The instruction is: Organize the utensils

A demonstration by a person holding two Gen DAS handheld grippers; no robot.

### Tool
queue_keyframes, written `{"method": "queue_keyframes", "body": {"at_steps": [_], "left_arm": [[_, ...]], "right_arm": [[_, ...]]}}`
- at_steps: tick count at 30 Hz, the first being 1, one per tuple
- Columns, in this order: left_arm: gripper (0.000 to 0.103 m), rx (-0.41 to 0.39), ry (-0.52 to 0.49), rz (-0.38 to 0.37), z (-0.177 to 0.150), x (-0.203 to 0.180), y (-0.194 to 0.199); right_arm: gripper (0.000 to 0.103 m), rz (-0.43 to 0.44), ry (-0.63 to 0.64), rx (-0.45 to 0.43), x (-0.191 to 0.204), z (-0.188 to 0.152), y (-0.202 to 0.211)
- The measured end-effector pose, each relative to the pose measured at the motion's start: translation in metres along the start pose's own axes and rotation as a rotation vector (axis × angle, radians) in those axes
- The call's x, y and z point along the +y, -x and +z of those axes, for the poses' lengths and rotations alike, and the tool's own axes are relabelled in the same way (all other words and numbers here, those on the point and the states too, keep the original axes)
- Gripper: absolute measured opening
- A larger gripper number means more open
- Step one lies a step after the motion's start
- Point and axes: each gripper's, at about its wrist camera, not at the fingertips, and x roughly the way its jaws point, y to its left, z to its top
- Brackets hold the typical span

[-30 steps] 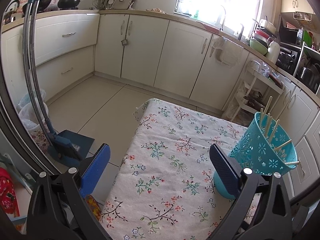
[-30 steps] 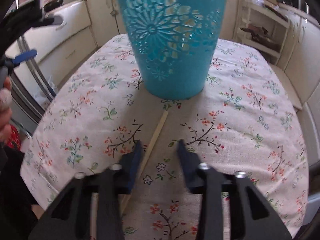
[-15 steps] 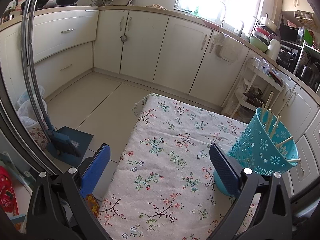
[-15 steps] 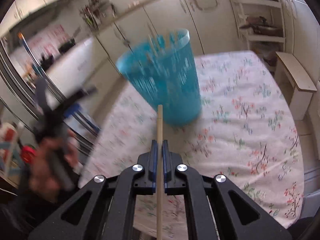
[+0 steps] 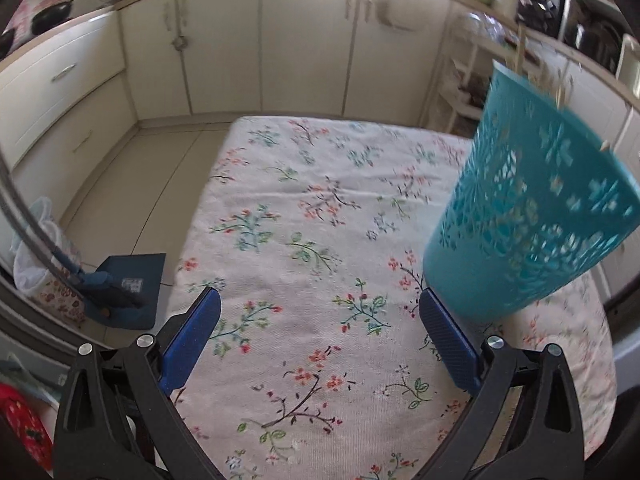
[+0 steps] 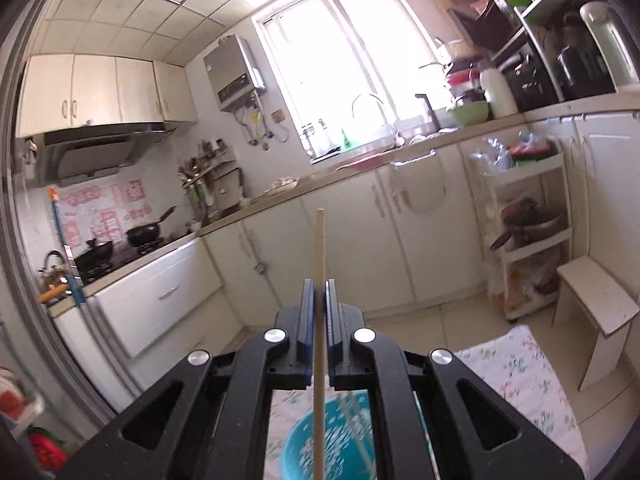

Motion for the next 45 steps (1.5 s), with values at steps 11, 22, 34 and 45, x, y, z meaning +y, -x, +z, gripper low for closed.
{"method": "queue_keyframes", "body": {"at_steps": [11, 22, 34, 45], "left_arm": [[0.096, 0.071, -0.053, -0.007, -0.002, -0.020, -0.052], [0.096, 0.079, -0.121, 0.012, -0.007, -0.029, -0.056], [0.096, 0.078, -0.121, 0.011, -0.008, -0.029, -0.057], [0.096, 0.076, -0.122, 0.010, -0.009, -0.029, -0.057]], "right_arm": [[0.012, -0.002, 0.106, 0.202, -0.021, -0.071, -0.014], [0.052, -0.144, 0.013, 0.095, -0.111, -0.052, 0.087], [0.059, -0.167, -0.323, 0.407, -0.187, -0.101, 0.048], [0.062, -0.154, -0.479, 0.552, -0.213, -0.132, 0.040]]}}
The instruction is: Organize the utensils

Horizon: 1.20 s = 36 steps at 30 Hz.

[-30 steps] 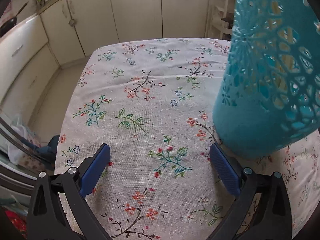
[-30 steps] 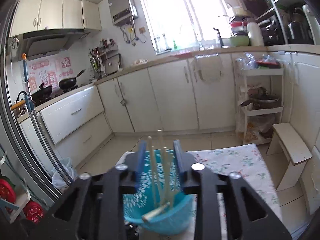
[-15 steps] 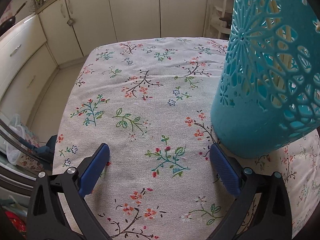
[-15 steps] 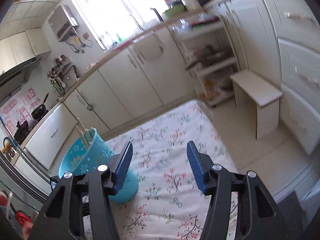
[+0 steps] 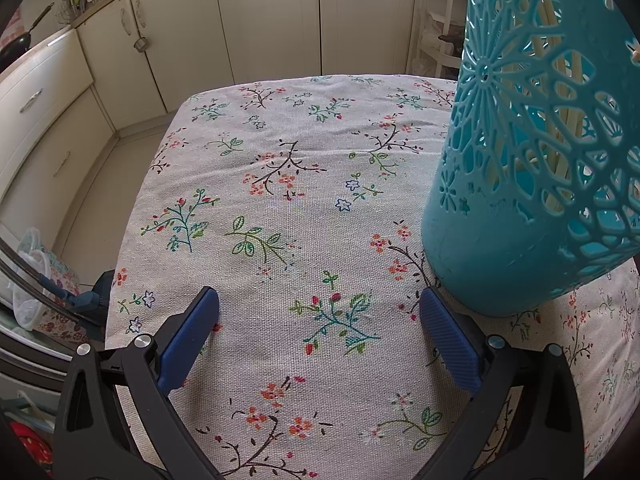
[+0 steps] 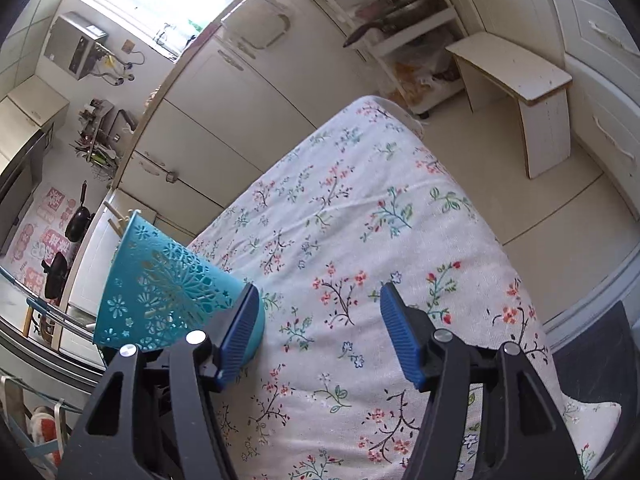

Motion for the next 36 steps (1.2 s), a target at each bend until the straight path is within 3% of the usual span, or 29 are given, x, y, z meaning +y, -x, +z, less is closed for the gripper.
{"method": "queue_keyframes", "body": {"at_steps": [6, 15, 27, 36], "left_arm": [[0.096, 0.000, 0.000, 0.000, 0.000, 0.000, 0.000], [0.096, -0.002, -0.001, -0.002, 0.000, 0.000, 0.000], [0.096, -0.003, -0.002, -0.002, 0.000, 0.000, 0.001], [0.096, -0.004, -0.002, -0.003, 0.000, 0.000, 0.001]], "right_arm": [[0.062, 0.004, -0.026, 0.058, -0.010, -0.002, -0.005], [0.062, -0.054, -0.015, 0.076, -0.023, -0.003, -0.008], [0.063, -0.107, 0.041, 0.096, -0.004, -0.002, -0.029], [0.065, -0.038, 0.076, 0.096, 0.012, -0.003, -0.020]]}}
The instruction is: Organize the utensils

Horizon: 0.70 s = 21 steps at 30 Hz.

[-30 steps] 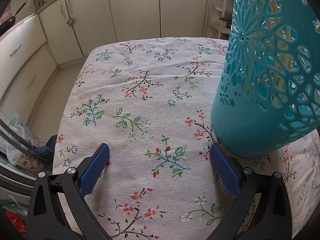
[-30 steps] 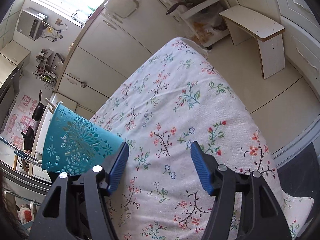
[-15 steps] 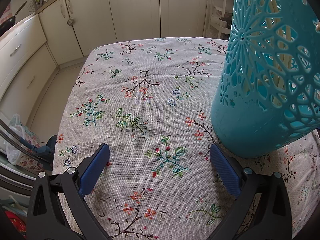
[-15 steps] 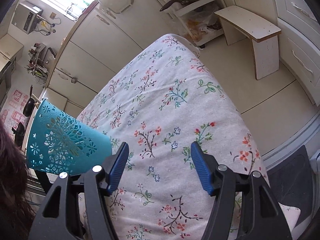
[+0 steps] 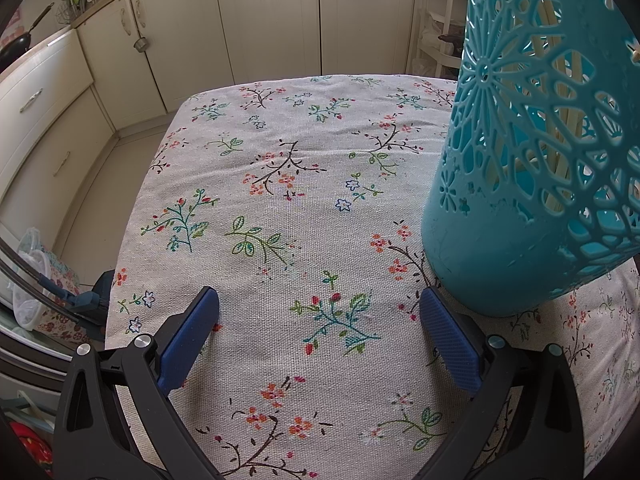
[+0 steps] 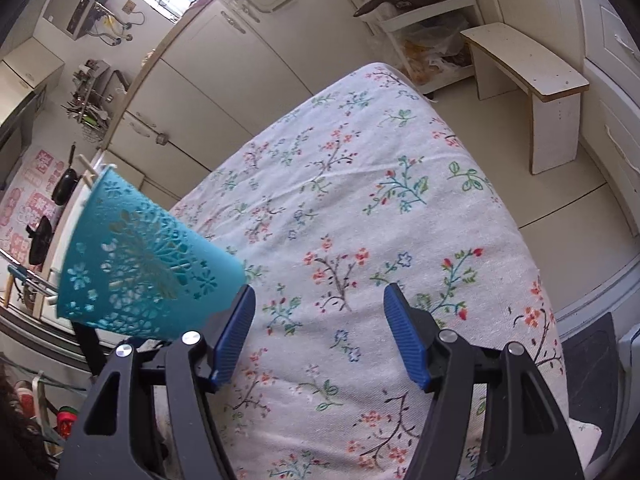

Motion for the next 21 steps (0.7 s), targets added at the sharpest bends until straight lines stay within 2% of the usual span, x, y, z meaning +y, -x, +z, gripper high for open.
{"method": "queue_keyframes", "body": {"at_steps": [9, 21], "left_arm": [[0.096, -0.001, 0.000, 0.000, 0.000, 0.000, 0.000], [0.096, -0.002, -0.001, -0.001, 0.000, 0.000, 0.000]], "right_arm": [[0.069, 0.109, -0.037, -0.012, 0.006, -0.009, 0.016], [0.071, 0.134, -0.022, 0.016, 0.028, -0.018, 0.005]]}}
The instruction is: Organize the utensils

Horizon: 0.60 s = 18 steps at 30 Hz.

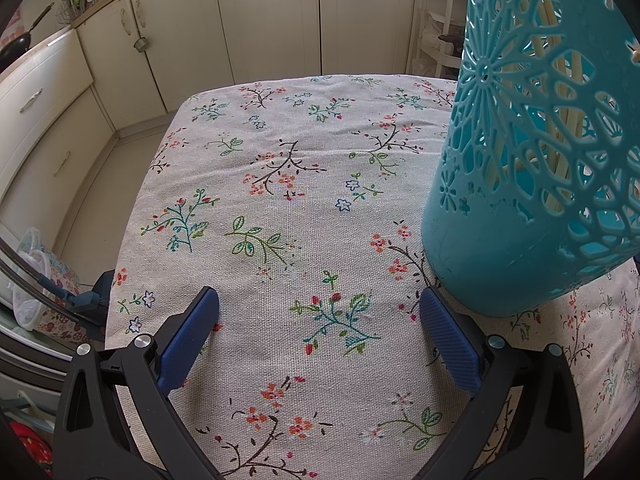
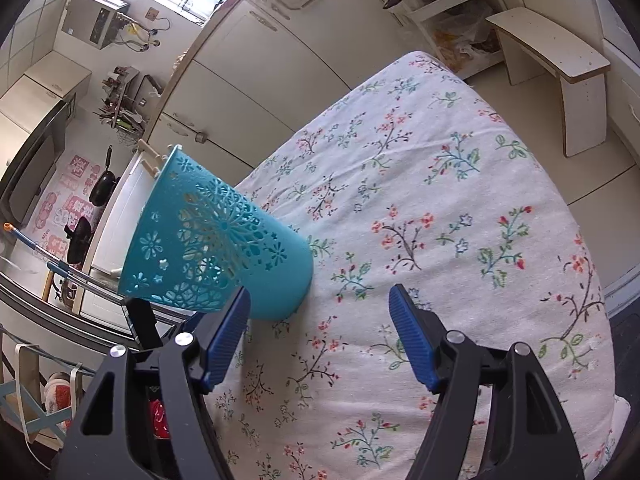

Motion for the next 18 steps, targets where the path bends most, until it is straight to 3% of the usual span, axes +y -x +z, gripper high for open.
{"method": "queue_keyframes", "body": {"at_steps": [9, 18], "left_arm": [[0.096, -0.001, -0.001, 0.000, 0.000, 0.000, 0.000], [0.096, -0.002, -0.005, -0.002, 0.000, 0.000, 0.000]], "right_arm": [[0.072, -0.073, 0.029, 0.013, 0.000, -0.008, -0.011], [0.072, -0.058, 0.037, 0.038, 0.004, -0.009, -0.016]]}}
